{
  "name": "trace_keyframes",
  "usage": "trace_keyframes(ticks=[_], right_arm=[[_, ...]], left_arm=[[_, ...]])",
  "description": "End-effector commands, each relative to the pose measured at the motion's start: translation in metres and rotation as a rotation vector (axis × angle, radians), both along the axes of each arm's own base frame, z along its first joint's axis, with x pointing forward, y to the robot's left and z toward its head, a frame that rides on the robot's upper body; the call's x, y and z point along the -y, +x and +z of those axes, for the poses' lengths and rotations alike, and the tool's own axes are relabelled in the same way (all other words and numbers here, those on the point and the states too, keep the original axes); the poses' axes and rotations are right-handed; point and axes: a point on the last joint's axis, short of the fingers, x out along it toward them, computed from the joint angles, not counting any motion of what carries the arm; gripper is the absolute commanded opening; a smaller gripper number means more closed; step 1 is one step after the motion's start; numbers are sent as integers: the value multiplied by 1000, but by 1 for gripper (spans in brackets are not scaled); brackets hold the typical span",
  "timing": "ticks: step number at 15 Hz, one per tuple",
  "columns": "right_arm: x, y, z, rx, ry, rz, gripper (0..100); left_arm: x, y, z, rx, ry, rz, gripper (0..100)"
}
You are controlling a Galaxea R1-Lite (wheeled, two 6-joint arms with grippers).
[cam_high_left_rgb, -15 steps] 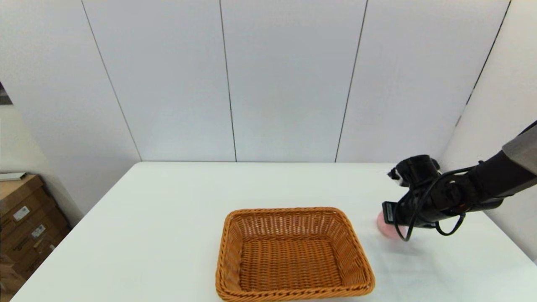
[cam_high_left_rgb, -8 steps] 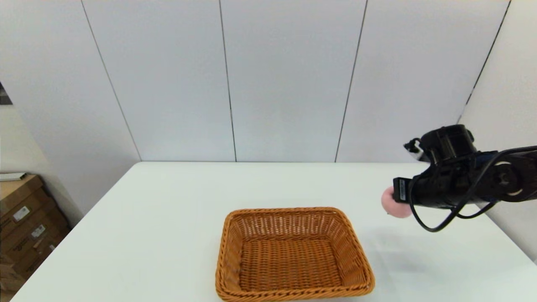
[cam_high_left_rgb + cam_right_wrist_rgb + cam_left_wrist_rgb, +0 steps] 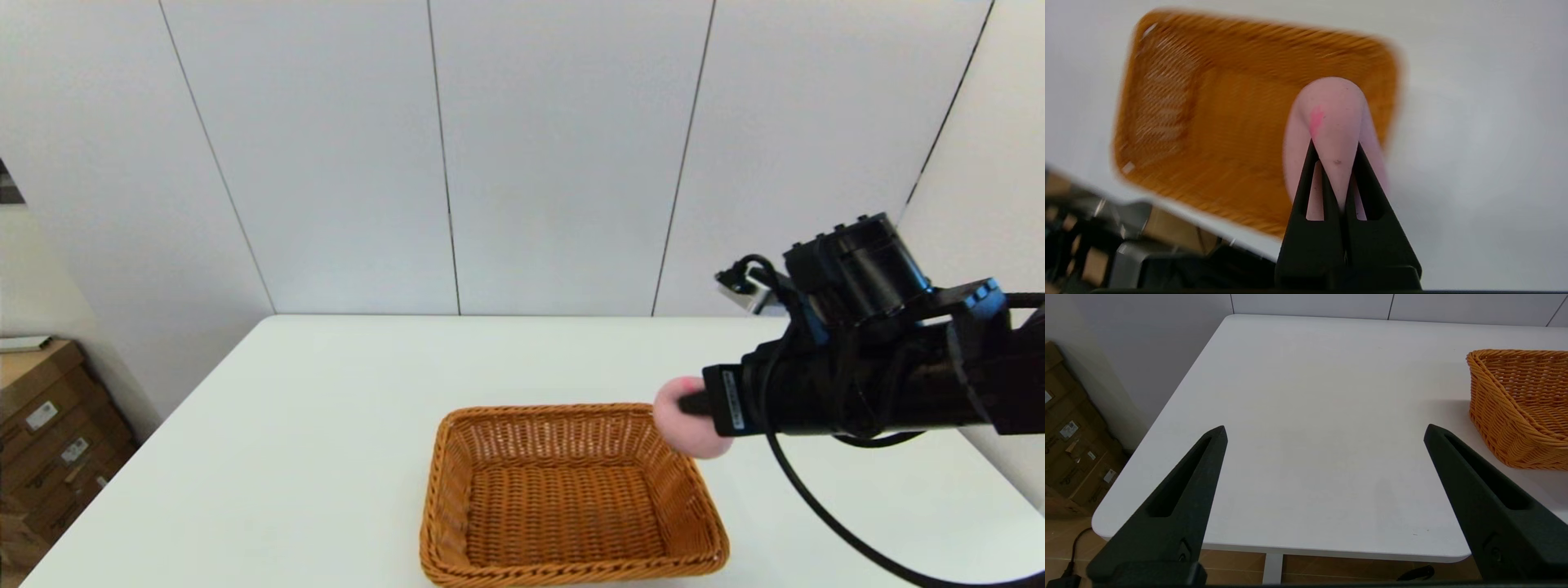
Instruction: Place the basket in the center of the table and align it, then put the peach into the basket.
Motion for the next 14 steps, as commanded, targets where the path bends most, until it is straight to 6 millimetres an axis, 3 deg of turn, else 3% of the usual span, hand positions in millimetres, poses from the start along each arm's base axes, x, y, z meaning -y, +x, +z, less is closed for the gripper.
trace_keyframes(ticks=[1, 4, 5, 11, 14], right_arm=[[-48, 7, -37, -102, -65, 115, 0], [-62, 17, -53, -134, -88, 130, 0], [-66, 22, -54, -138, -86, 124, 100], [-60, 25, -45, -121, -56, 87, 100], [-18, 42, -32, -94, -30, -44, 100]], left_arm=[[0, 0, 0, -1, -1, 0, 100], [0, 0, 0, -1, 1, 0, 100], [0, 0, 0, -1, 1, 0, 100], [0, 0, 0, -2, 2, -2, 100], [0, 0, 0, -1, 0, -3, 100]])
